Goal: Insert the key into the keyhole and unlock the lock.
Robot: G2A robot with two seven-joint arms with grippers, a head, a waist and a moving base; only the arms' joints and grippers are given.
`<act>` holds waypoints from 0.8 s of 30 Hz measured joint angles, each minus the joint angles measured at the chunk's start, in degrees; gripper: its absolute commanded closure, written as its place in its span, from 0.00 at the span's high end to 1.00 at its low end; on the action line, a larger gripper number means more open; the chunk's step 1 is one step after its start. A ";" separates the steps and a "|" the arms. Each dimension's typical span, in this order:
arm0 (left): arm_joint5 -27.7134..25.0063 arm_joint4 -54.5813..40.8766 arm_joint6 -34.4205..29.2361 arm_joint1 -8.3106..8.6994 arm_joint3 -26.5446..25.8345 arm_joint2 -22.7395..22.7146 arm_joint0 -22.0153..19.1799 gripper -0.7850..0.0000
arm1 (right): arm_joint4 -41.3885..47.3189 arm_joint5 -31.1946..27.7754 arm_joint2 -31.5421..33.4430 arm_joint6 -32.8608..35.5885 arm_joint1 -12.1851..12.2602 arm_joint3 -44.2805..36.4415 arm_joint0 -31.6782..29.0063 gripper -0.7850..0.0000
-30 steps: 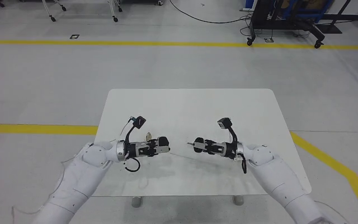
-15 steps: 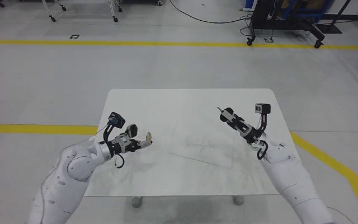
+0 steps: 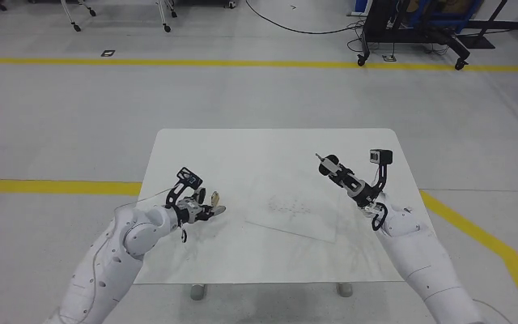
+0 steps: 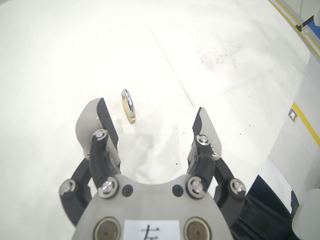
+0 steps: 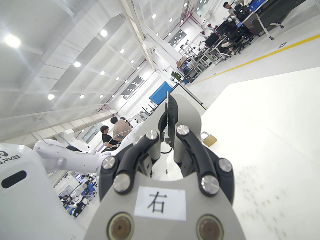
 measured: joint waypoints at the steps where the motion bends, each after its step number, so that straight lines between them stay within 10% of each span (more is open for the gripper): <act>1: 0.22 -0.03 -0.02 -0.20 0.66 0.61 -0.76 0.83 | 0.00 0.00 0.00 0.00 0.00 0.00 0.00 0.00; 9: 2.26 -1.27 0.94 -1.69 6.75 4.17 -5.31 0.73 | 0.00 0.00 0.00 0.00 0.00 0.00 0.00 0.00; 18: 1.75 -0.75 0.83 -2.15 8.73 5.14 -6.54 0.00 | 0.00 0.00 0.00 0.00 0.00 0.00 0.00 0.00; 24: 3.64 0.48 0.25 -2.25 8.24 5.23 -6.43 0.00 | 0.00 0.00 0.00 0.00 0.00 0.00 0.00 0.00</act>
